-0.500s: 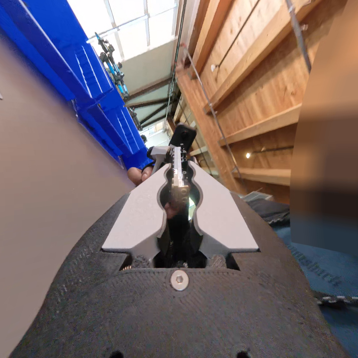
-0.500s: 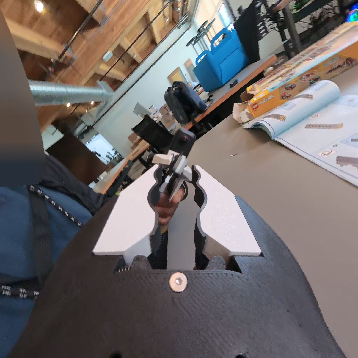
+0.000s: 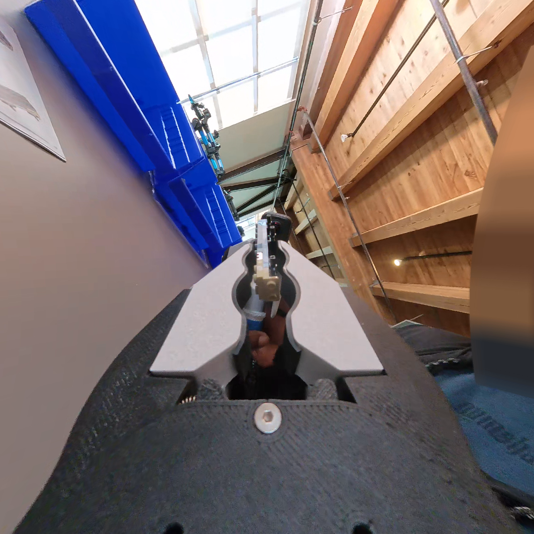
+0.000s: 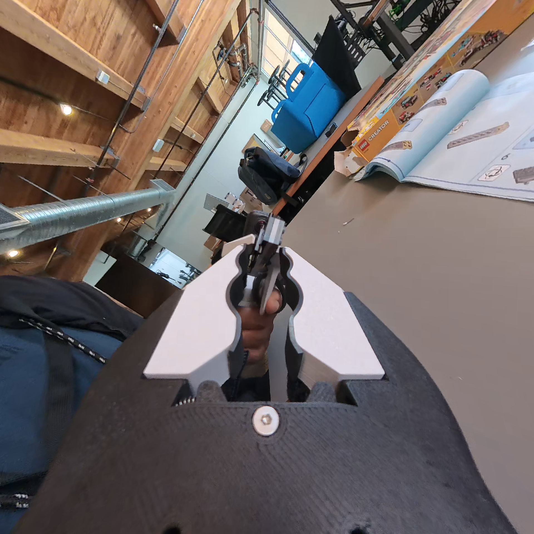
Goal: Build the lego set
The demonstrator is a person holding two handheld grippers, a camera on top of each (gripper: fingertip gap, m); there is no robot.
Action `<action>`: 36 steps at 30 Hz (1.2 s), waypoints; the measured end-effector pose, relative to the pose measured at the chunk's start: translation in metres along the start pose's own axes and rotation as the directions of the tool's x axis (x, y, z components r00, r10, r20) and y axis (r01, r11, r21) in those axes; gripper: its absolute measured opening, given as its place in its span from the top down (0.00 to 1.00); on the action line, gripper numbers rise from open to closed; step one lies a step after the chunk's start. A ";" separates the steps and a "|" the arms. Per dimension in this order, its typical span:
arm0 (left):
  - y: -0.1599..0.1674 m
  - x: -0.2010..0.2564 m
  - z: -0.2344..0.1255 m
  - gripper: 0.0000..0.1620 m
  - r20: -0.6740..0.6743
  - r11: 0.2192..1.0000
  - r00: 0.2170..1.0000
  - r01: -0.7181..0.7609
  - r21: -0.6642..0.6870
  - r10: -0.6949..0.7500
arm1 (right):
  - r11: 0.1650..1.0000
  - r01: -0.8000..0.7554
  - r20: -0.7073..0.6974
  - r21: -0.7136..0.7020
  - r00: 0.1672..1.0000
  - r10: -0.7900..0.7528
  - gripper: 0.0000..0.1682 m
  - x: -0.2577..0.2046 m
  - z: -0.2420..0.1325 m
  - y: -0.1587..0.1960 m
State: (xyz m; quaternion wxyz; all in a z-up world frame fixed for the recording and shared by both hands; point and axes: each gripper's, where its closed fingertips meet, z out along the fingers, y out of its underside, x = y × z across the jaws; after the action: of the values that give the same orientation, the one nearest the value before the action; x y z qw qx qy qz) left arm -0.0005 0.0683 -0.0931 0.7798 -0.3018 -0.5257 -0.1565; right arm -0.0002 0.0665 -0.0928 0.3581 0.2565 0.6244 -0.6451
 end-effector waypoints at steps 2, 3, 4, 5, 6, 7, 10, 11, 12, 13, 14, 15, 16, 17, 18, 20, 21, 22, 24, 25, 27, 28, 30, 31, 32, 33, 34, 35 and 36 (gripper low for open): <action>0.002 0.000 0.001 0.93 0.012 1.000 1.000 -0.014 -0.010 0.014 | 1.000 -0.009 0.000 -0.002 1.000 0.009 0.91 0.001 0.000 0.001; 0.003 -0.001 0.002 0.93 0.017 1.000 1.000 -0.019 -0.011 0.019 | 1.000 -0.014 0.002 0.003 1.000 0.014 0.92 0.002 -0.001 0.001; 0.003 -0.001 0.002 0.93 0.021 1.000 1.000 -0.023 -0.011 0.023 | 1.000 -0.022 0.006 0.007 1.000 0.022 0.92 0.002 -0.001 0.001; 0.004 -0.001 0.002 0.93 0.024 1.000 0.999 -0.026 -0.013 0.026 | 1.000 -0.030 0.009 0.009 1.000 0.030 0.92 0.002 -0.001 0.000; 0.004 -0.001 0.002 0.93 0.028 0.999 0.999 -0.028 -0.015 0.028 | 0.999 -0.037 0.010 0.012 0.999 0.036 0.92 0.003 -0.002 0.000; 0.004 -0.002 0.003 0.93 0.030 0.999 0.999 -0.028 -0.019 0.029 | 0.999 -0.043 0.012 0.016 0.999 0.043 0.93 0.003 -0.002 0.000; 0.005 -0.003 0.003 0.92 0.036 0.999 0.999 -0.026 -0.020 0.027 | 0.998 -0.060 0.010 0.028 0.998 0.060 0.93 0.005 -0.003 0.000; 0.004 -0.004 0.003 0.91 0.038 0.999 0.999 -0.026 -0.019 0.026 | 0.998 -0.059 0.005 0.031 0.998 0.059 0.93 0.005 -0.003 0.000; 0.004 -0.003 0.004 0.91 0.037 0.999 0.999 -0.027 -0.019 0.028 | 0.998 -0.056 0.003 0.033 0.998 0.056 0.93 0.005 -0.003 0.000; 0.004 -0.003 0.004 0.90 0.036 0.999 0.999 -0.030 -0.021 0.031 | 0.998 -0.053 0.002 0.034 0.999 0.053 0.93 0.005 -0.003 0.000; 0.004 -0.003 0.004 0.90 0.036 0.999 0.999 -0.037 -0.024 0.038 | 0.998 -0.050 0.002 0.035 0.999 0.050 0.93 0.005 -0.004 -0.001; 0.004 -0.002 0.004 0.90 0.038 0.999 0.998 -0.046 -0.026 0.047 | 0.998 -0.047 0.001 0.035 0.999 0.047 0.93 0.004 -0.004 -0.001; 0.004 -0.001 0.005 0.89 0.036 0.998 0.998 -0.056 -0.028 0.057 | 0.998 -0.045 0.001 0.035 0.999 0.045 0.93 0.004 -0.004 -0.002; 0.004 0.000 0.005 0.88 0.032 0.998 0.997 -0.063 -0.030 0.064 | 0.998 -0.046 0.002 0.036 0.999 0.046 0.93 0.004 -0.005 -0.002; 0.004 0.001 0.006 0.86 0.026 0.997 0.997 -0.067 -0.031 0.068 | 0.998 -0.047 0.003 0.036 0.999 0.047 0.93 0.004 -0.005 -0.003; 0.004 0.004 0.006 0.84 0.011 0.997 0.998 -0.069 -0.036 0.070 | 0.998 -0.049 0.005 0.036 0.999 0.049 0.93 0.004 -0.006 -0.004; 0.005 0.005 0.006 0.83 0.004 0.997 0.997 -0.071 -0.040 0.071 | 0.998 -0.053 0.007 0.036 0.999 0.053 0.93 0.003 -0.006 -0.004; 0.005 0.006 0.007 0.82 -0.005 0.996 0.997 -0.075 -0.046 0.075 | 0.998 -0.059 0.010 0.037 0.998 0.059 0.93 0.003 -0.007 -0.005; 0.005 0.009 0.006 0.81 -0.021 0.994 0.996 -0.090 -0.063 0.089 | 0.996 -0.074 0.020 0.040 0.997 0.073 0.93 0.002 -0.008 -0.007; 0.005 0.010 0.006 0.82 -0.027 0.992 0.995 -0.097 -0.074 0.096 | 0.996 -0.083 0.025 0.042 0.996 0.082 0.93 0.002 -0.008 -0.007; 0.004 0.010 0.005 0.82 -0.029 0.990 0.994 -0.104 -0.094 0.102 | 0.994 -0.099 0.032 0.051 0.995 0.098 0.93 0.002 -0.010 -0.010; 0.003 0.010 0.005 0.83 -0.028 0.990 0.995 -0.102 -0.097 0.100 | 0.993 -0.104 0.033 0.056 0.994 0.102 0.93 0.002 -0.010 -0.011; 0.001 0.009 0.003 0.84 -0.025 0.992 0.996 -0.090 -0.092 0.088 | 0.992 -0.111 0.036 0.060 0.993 0.109 0.93 0.004 -0.012 -0.012; 0.000 0.008 0.003 0.84 -0.026 0.993 0.997 -0.078 -0.088 0.076 | 0.992 -0.113 0.039 0.062 0.993 0.111 0.93 0.004 -0.012 -0.013; 0.000 0.007 0.003 0.85 -0.024 0.995 0.998 -0.059 -0.083 0.058 | 0.991 -0.116 0.039 0.067 0.993 0.113 0.93 0.004 -0.013 -0.014; 0.000 0.005 0.003 0.85 -0.020 0.996 0.999 -0.035 -0.078 0.034 | 0.991 -0.115 0.041 0.073 0.993 0.113 0.94 0.005 -0.014 -0.016; 0.000 0.003 0.003 0.85 -0.015 0.997 1.000 -0.010 -0.075 0.009 | 0.990 -0.116 0.046 0.076 0.993 0.113 0.93 0.004 -0.014 -0.016; 0.001 0.000 0.003 0.85 -0.010 0.997 1.000 0.012 -0.072 -0.013 | 0.990 -0.120 0.051 0.078 0.992 0.117 0.93 0.004 -0.014 -0.017; 0.002 -0.002 0.003 0.84 -0.005 0.997 0.999 0.033 -0.068 -0.034 | 0.989 -0.126 0.052 0.078 0.991 0.122 0.93 0.005 -0.014 -0.017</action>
State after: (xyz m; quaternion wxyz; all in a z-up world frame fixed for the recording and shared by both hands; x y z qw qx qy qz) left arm -0.0027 0.0714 -0.0950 0.7679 -0.3189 -0.5226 -0.1883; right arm -0.0177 0.0788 -0.0873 0.4015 0.2938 0.5719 -0.6523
